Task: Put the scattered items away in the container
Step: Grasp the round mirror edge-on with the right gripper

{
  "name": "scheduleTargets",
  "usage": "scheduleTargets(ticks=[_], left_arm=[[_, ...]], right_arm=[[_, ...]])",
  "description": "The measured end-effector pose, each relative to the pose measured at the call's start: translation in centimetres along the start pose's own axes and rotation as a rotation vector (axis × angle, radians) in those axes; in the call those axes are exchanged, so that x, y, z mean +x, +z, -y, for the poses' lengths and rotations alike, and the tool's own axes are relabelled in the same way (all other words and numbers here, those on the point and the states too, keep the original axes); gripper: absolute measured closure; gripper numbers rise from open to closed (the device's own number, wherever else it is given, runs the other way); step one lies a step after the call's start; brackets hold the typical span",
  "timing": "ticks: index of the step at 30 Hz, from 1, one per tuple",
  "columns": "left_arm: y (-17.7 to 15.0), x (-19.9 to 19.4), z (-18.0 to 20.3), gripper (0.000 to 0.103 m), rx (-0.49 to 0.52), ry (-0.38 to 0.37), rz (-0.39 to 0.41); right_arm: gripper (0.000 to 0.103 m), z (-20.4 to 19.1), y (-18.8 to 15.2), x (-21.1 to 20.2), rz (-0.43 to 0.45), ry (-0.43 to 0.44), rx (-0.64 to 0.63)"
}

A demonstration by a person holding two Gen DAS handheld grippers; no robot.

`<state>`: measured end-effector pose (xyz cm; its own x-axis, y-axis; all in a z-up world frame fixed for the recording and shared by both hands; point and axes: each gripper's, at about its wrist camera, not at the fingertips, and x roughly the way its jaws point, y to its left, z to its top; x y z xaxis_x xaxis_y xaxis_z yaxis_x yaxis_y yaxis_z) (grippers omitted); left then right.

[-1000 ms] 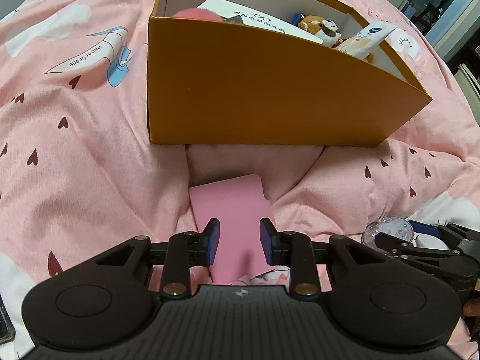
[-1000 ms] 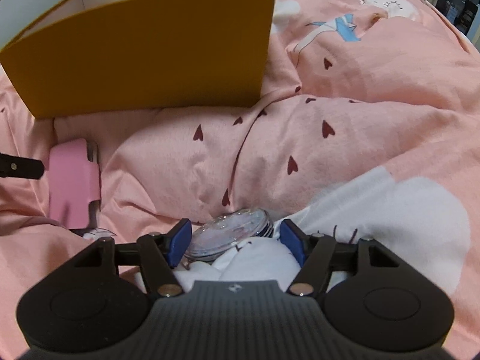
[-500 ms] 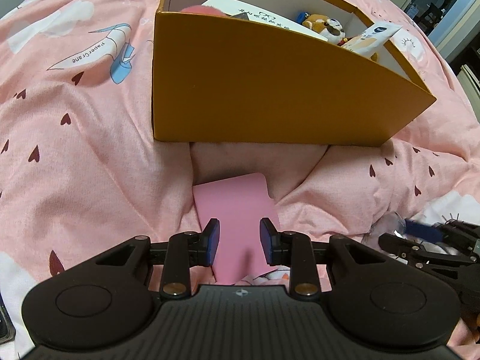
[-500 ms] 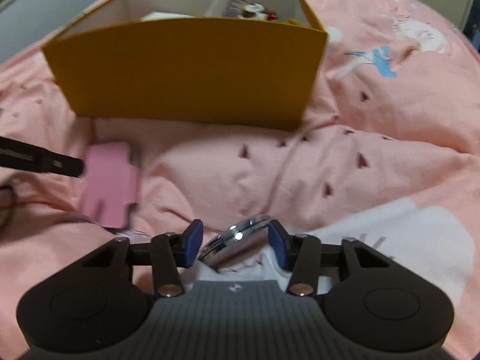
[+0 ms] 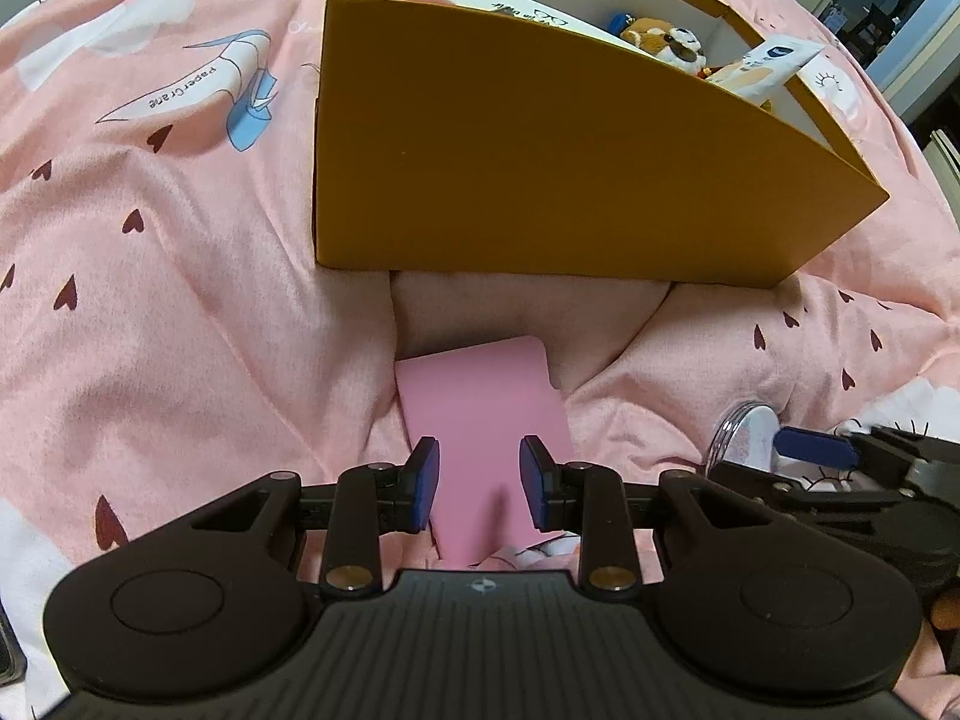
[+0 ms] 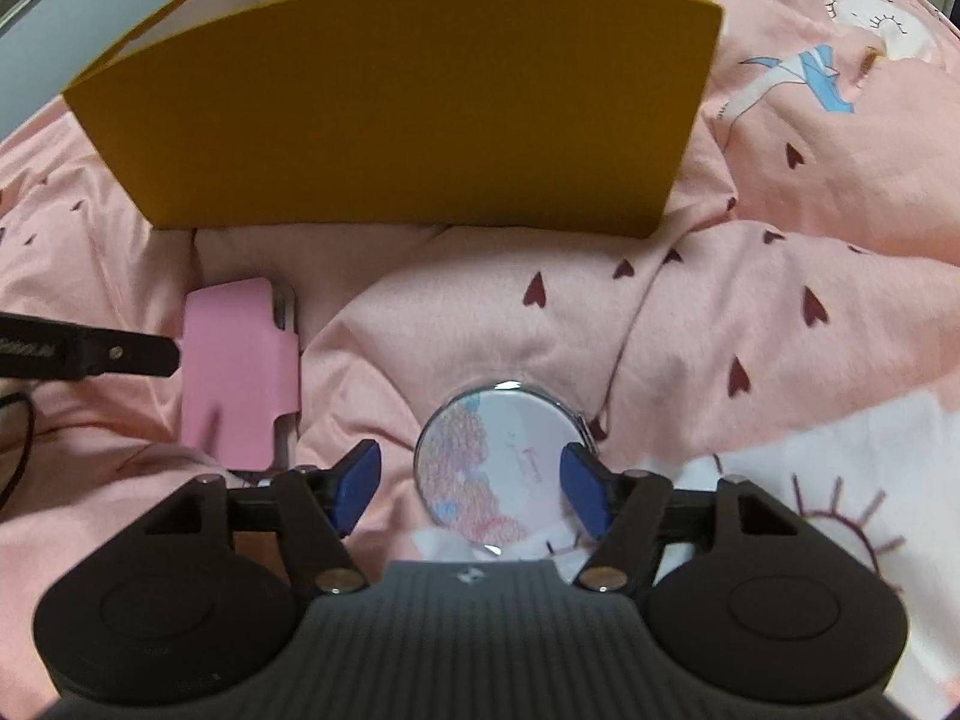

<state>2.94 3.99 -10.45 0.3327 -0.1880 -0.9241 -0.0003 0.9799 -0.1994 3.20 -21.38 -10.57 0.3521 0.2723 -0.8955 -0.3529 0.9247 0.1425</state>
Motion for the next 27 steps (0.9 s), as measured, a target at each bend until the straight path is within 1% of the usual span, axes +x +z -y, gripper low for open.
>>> scheduleTargets(ticks=[2,4,6,9,11,14,16,17,20,22,23,25,27], left_arm=[[0.0,0.3,-0.1,0.068,-0.008,0.006,-0.008],[0.1,0.7,-0.3,0.068,-0.018,0.014,-0.022],[0.0,1.0,-0.4,0.068,-0.024,0.019,-0.033],[-0.1,1.0,-0.3,0.068,-0.028,0.018,-0.037],[0.0,1.0,-0.4,0.068,-0.030,0.018,-0.036],[0.0,0.9,-0.5,0.068,-0.032,0.019,-0.034],[0.1,0.6,-0.6,0.068,-0.032,0.019,-0.031],[0.1,0.6,-0.7,0.068,-0.033,0.019,-0.030],[0.0,0.7,-1.0,0.068,-0.037,0.020,-0.032],[0.0,0.7,-1.1,0.068,-0.037,0.021,-0.033],[0.0,0.8,-1.1,0.068,-0.038,0.021,-0.032],[0.0,0.8,-1.1,0.068,-0.038,0.022,-0.033],[0.0,0.8,-1.1,0.068,-0.038,0.022,-0.033]], right_arm=[[0.028,-0.2,0.3,0.7,-0.010,-0.008,-0.011],[0.019,-0.8,0.5,1.3,-0.021,-0.013,-0.045],[0.013,-1.6,0.5,2.1,-0.038,-0.026,-0.096],[0.012,-3.1,0.3,3.0,-0.041,-0.095,-0.188],[0.013,-3.7,0.1,3.2,-0.044,-0.122,-0.229],[0.021,-4.1,-0.2,3.1,-0.033,-0.158,-0.254],[0.040,-4.1,-0.4,2.6,-0.016,-0.192,-0.259],[0.041,-3.9,-0.5,2.3,-0.008,-0.197,-0.257],[0.051,-3.4,-0.7,1.2,0.008,-0.165,-0.239],[0.061,-3.1,-0.7,0.2,0.019,-0.151,-0.234],[0.063,-3.0,-0.6,-0.3,0.027,-0.146,-0.231],[0.072,-2.6,-0.6,-1.3,0.045,-0.146,-0.225],[0.077,-2.2,-0.5,-2.2,0.063,-0.157,-0.227]])
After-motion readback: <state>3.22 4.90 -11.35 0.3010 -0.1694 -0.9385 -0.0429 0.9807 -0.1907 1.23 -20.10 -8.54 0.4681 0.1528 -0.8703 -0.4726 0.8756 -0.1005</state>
